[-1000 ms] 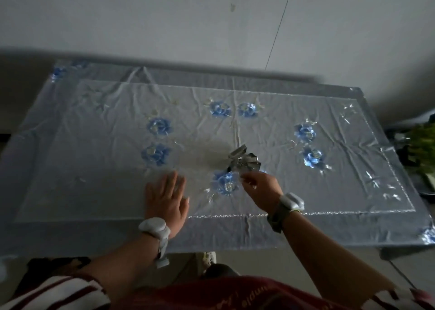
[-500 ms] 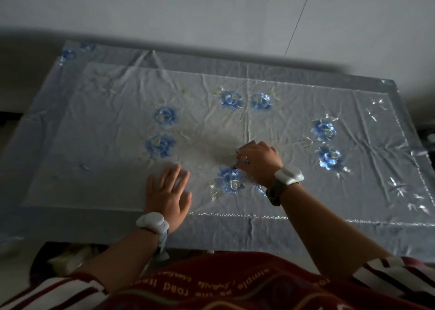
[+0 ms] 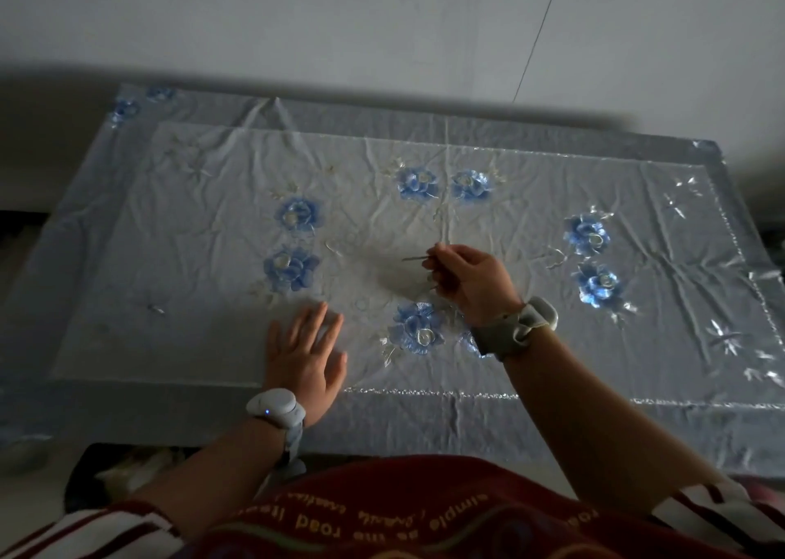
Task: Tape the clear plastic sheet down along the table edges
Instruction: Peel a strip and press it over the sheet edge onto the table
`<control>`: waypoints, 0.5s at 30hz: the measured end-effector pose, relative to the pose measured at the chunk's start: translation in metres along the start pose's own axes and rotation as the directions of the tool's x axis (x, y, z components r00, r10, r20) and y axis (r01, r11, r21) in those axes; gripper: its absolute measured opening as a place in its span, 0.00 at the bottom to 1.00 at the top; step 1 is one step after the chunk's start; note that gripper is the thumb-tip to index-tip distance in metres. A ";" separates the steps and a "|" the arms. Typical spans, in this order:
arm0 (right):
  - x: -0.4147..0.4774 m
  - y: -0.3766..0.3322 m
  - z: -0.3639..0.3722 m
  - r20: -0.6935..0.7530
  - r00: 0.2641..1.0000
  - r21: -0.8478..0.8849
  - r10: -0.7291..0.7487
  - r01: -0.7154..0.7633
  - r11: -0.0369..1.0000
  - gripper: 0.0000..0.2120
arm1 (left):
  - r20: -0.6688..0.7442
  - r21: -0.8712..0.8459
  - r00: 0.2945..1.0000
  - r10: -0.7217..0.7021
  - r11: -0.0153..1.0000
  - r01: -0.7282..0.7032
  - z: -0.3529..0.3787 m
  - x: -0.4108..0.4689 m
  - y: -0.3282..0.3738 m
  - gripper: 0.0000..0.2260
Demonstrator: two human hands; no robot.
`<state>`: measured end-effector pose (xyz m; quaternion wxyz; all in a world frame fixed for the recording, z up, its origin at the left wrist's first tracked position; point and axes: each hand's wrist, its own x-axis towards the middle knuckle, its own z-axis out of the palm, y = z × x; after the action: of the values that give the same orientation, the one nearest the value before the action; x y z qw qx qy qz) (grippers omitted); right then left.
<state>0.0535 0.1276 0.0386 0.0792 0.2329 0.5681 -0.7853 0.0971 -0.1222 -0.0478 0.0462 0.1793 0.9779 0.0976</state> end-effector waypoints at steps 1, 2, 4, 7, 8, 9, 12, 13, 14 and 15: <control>-0.005 0.002 0.005 0.054 0.998 -0.028 0.017 -0.016 0.999 0.08 | -0.005 -0.017 1.000 -0.005 1.000 0.005 -0.001 0.000 0.001 0.24; -0.010 0.004 0.009 0.111 0.993 -0.060 0.034 -0.027 0.998 0.09 | -0.009 -0.044 1.000 -0.009 0.999 0.009 -0.003 0.000 0.002 0.24; -0.020 0.007 0.016 0.221 0.973 -0.138 0.068 -0.038 0.990 0.08 | 0.001 -0.124 0.999 -0.037 0.992 0.037 -0.008 0.005 0.000 0.22; -0.031 0.010 0.029 0.341 0.932 -0.166 0.124 -0.070 0.984 0.09 | -0.001 -0.422 0.968 -0.250 0.878 0.226 -0.025 0.020 0.002 0.19; -0.034 0.011 0.033 0.365 0.920 -0.152 0.139 -0.088 0.984 0.10 | 0.019 -0.554 0.930 -0.368 0.770 0.316 -0.035 0.027 0.004 0.15; -0.036 0.011 0.037 0.389 0.909 -0.133 0.148 -0.104 0.986 0.11 | 0.079 -0.669 0.886 -0.457 0.635 0.387 -0.045 0.033 0.005 0.10; -0.038 0.010 0.046 0.433 0.893 -0.085 0.118 -0.090 0.992 0.14 | 0.475 -0.813 0.814 -0.334 0.187 0.552 -0.071 0.044 0.007 0.07; -0.038 0.008 0.049 0.442 0.892 -0.096 0.096 -0.059 0.994 0.14 | 0.559 -0.800 0.792 -0.244 0.089 0.593 -0.078 0.043 0.006 0.10; -0.037 0.007 0.052 0.450 0.890 -0.129 0.075 -0.018 0.991 0.13 | 0.593 -0.796 0.787 -0.169 0.022 0.605 -0.084 0.040 0.005 0.12; -0.036 0.006 0.053 0.456 0.889 -0.177 0.052 0.033 0.984 0.13 | 0.592 -0.804 0.798 -0.115 -0.021 0.594 -0.088 0.037 0.003 0.13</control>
<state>0.0729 0.0707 0.0628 0.2354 0.0357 0.6010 -0.7630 0.0531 -0.1215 0.0368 0.3521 -0.1481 0.6350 0.6715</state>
